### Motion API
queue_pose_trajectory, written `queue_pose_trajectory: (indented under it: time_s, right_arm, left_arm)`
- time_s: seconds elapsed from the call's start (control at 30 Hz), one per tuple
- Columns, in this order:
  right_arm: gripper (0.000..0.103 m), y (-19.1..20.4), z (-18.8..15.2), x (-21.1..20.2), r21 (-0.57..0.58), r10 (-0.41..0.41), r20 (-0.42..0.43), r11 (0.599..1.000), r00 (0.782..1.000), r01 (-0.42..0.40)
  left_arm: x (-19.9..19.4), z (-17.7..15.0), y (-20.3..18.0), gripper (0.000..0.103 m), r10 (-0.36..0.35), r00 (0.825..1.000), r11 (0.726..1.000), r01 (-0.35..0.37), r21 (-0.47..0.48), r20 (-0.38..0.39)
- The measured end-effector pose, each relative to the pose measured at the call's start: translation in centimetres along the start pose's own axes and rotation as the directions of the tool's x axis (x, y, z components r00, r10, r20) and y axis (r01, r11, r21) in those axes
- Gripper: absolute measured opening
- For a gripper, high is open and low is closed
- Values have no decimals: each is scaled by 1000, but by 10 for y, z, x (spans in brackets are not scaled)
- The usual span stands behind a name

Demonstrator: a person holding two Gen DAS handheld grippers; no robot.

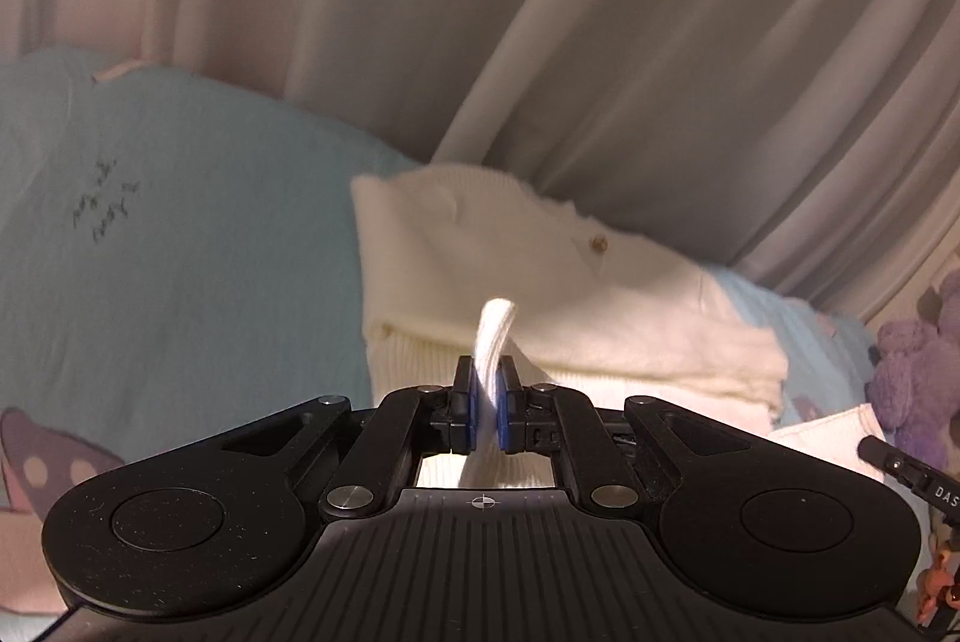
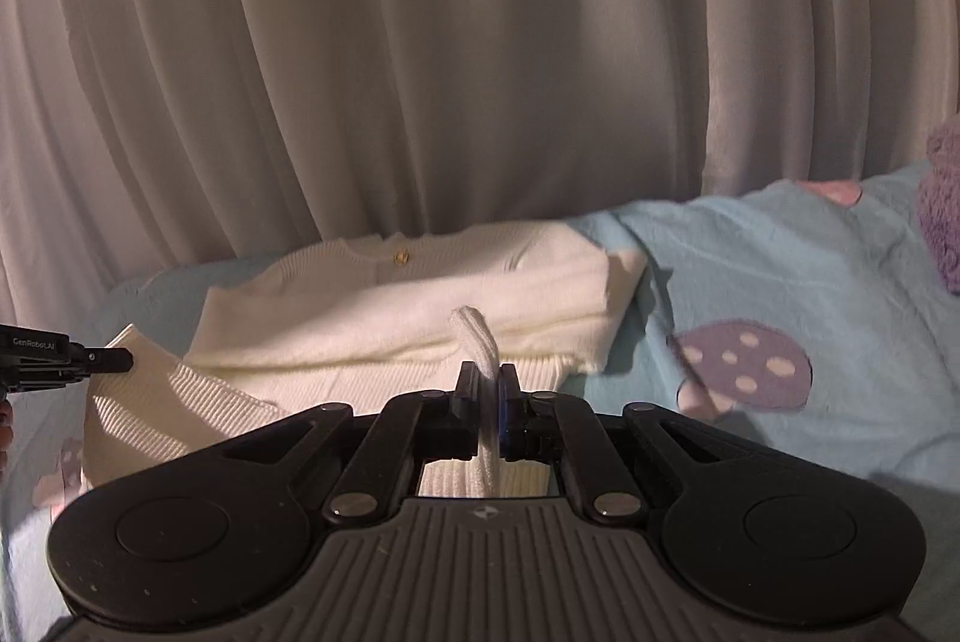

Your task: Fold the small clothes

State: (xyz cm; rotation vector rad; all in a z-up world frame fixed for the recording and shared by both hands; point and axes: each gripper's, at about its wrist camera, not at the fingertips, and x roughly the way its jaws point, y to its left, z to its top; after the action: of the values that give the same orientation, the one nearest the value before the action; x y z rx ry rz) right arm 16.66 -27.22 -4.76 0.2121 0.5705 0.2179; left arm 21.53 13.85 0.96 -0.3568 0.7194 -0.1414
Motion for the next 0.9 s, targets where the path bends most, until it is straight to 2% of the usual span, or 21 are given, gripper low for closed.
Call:
queue_pose_trajectory:
  time_s: [0.1, 0.17, 0.27, 0.4, 0.5, 0.53, 0.57, 0.6, 0.7, 0.77, 0.8, 0.9]
  right_arm:
    - [5, 0, 34, 17, 3, -28, 85, 1000, 996, 28]
    - [5, -1, 50, 37, 2, -38, 109, 999, 993, 38]
    - [5, -9, 60, 84, 19, -61, 56, 998, 997, 60]
    - [5, -24, 45, 139, 51, -89, -86, 994, 992, 93]
    - [7, -31, 34, 149, 53, -92, -123, 994, 988, 99]
    - [9, -34, 34, 148, 71, -80, -120, 994, 990, 89]
    - [11, -37, 32, 146, 86, -61, -120, 994, 991, 71]
    - [11, -39, 32, 146, 91, -46, -119, 994, 992, 57]
    - [11, -35, 31, 149, 62, -33, -119, 997, 992, 41]
    - [8, -24, 29, 150, 18, -52, -117, 998, 992, 54]
    - [6, -19, 30, 151, -6, -74, -113, 997, 991, 74]
    - [5, -7, 34, 142, -70, -104, -52, 992, 993, 101]
  left_arm:
    - [4, 31, -5, 8, 34, 995, 999, -35, 7, 89]
    - [18, 48, -7, 8, 37, 992, 999, -37, 1, 118]
    - [58, 60, -7, 8, 67, 995, 998, -67, -13, 78]
    - [105, 49, -5, 10, 94, 995, 995, -94, 19, -19]
    - [114, 37, 1, 20, 73, 996, 997, -71, 40, -46]
    - [115, 34, 4, 30, 55, 997, 998, -53, 42, -48]
    - [115, 33, 5, 35, 41, 998, 998, -39, 42, -51]
    - [116, 33, 7, 36, 26, 998, 999, -23, 45, -58]
    - [119, 31, 6, 34, 15, 997, 997, -9, 79, -81]
    - [121, 31, 7, 13, 49, 995, 994, -40, 101, -89]
    - [122, 31, 6, 8, 56, 994, 993, -46, 109, -91]
    - [116, 38, 3, 7, 2, 997, 996, 5, 94, -79]
